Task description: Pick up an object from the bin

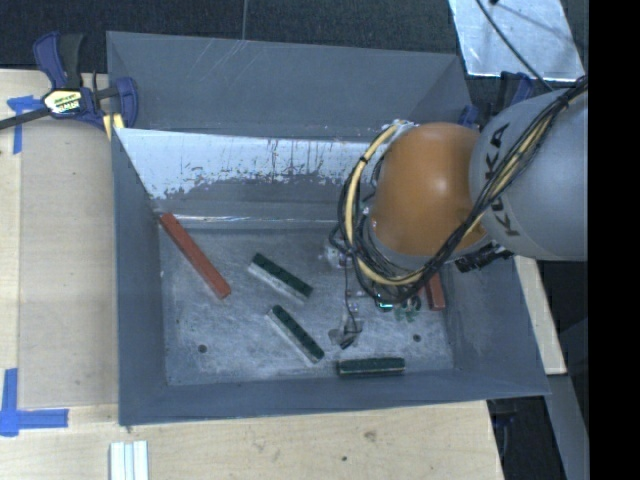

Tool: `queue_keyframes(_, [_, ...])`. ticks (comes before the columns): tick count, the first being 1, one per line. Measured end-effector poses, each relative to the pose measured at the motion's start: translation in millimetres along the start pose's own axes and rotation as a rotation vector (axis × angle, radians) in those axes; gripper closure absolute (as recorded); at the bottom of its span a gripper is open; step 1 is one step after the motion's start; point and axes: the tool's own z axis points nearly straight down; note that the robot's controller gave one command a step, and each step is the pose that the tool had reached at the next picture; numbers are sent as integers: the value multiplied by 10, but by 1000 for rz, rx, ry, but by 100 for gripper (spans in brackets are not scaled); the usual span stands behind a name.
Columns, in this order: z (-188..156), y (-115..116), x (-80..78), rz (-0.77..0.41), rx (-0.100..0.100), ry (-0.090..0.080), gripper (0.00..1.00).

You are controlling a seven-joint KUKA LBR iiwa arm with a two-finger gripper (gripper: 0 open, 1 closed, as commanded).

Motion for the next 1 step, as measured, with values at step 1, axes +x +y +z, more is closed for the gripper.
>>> queue_keyframes(1, [792,606,271,34,-2,1,0])
